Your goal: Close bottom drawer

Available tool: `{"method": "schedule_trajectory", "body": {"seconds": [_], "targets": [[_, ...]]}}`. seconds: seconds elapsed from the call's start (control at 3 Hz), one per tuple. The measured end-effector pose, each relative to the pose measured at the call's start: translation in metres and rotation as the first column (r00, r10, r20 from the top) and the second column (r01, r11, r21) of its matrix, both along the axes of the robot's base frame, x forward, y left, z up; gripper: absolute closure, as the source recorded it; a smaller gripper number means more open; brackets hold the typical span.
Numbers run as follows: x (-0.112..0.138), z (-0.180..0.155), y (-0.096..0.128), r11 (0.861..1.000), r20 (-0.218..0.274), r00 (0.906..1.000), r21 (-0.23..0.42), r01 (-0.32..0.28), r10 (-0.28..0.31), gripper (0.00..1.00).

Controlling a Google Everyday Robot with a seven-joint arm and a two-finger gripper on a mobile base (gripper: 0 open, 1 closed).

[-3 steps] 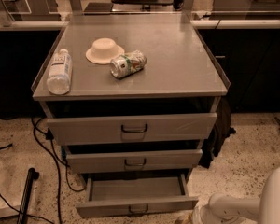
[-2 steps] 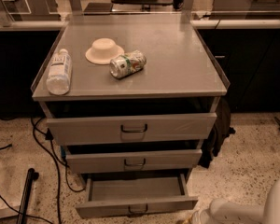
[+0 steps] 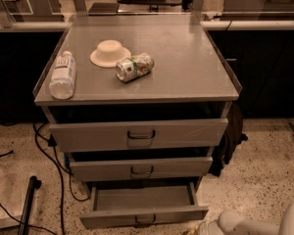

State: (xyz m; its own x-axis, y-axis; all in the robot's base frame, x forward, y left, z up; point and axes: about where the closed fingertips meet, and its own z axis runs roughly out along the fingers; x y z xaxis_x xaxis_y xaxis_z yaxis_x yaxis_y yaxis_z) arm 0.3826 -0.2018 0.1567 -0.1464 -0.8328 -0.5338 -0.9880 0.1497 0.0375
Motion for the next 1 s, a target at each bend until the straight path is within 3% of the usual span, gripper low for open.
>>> {"method": "schedule_trajectory", "body": {"seconds": [1.0], "targets": [[0.032, -0.020, 0.004, 1.000, 0.042, 0.9986, 0.000, -0.032, 0.032, 1.00]]}}
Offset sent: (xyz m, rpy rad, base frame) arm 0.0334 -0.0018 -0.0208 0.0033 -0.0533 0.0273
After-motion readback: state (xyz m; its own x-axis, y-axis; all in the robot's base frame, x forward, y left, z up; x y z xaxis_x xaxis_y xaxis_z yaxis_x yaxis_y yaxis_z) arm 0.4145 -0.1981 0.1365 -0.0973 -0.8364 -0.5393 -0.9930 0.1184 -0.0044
